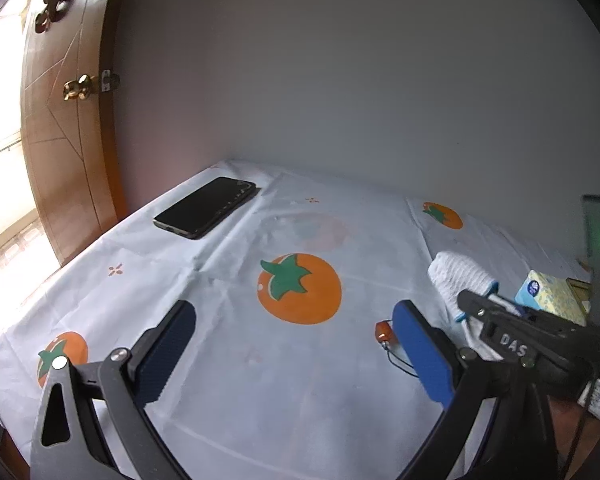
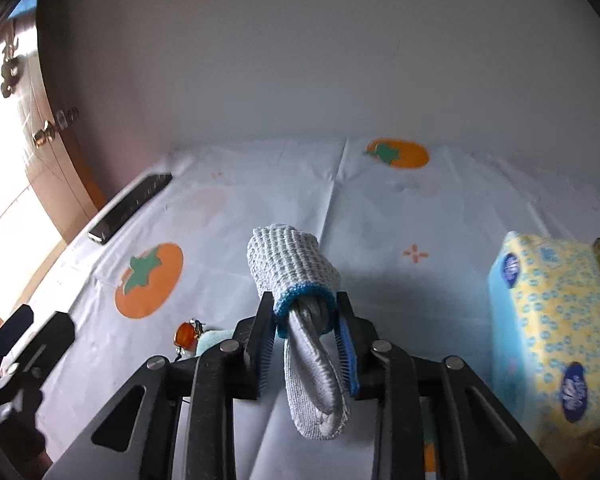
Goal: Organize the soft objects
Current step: 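Grasp the light blue fuzzy pompom with the left tool while the right tool holds the sock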
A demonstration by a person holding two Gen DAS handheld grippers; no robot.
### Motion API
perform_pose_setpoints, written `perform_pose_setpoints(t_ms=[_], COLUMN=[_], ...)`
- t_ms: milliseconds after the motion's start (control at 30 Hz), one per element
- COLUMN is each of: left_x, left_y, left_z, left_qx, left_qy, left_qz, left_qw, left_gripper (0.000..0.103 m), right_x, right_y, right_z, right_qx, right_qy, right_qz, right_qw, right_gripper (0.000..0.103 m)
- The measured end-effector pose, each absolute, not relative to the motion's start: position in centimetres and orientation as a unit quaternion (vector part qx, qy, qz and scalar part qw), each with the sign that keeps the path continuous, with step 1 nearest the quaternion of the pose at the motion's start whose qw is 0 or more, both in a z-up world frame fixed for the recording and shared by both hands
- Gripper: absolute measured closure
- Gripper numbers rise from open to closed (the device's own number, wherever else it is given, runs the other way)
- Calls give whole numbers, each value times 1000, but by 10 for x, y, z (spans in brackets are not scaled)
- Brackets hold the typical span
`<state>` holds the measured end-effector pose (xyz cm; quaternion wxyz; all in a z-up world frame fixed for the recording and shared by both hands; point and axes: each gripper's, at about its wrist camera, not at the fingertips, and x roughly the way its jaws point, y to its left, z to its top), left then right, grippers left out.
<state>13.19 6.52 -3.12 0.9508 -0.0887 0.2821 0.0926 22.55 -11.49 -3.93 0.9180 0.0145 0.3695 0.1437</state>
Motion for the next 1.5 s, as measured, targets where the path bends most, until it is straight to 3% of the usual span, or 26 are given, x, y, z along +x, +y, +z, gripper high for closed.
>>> perform_pose_setpoints(t_ms=[267, 567, 667, 867, 900, 1067, 1500], left_x=[141, 166, 175, 189, 190, 186, 152], left_y=[35, -12, -16, -22, -23, -15, -7], left_z=[-35, -51, -54, -65, -66, -63, -39], left_qx=[-65, 1, 2, 2, 1, -21, -35], left_qy=[305, 369, 376, 408, 410, 394, 295], left_qz=[49, 3, 0, -34, -43, -47, -23], left_qw=[949, 929, 927, 913, 911, 917, 954], left_gripper=[8, 31, 33, 67, 83, 91, 91], right_x=[180, 165, 162, 163, 163, 164, 162], right_y=[-134, -146, -146, -149, -148, -148, -152], right_z=[-17, -10, -8, -10, -10, -10, -13], right_qx=[9, 18, 17, 25, 25, 26, 32], right_qy=[291, 251, 243, 248, 249, 249, 239], right_qz=[125, 111, 114, 119, 118, 118, 126], right_qw=[949, 961, 963, 961, 961, 961, 962], right_gripper=[74, 74, 74, 73, 73, 73, 73])
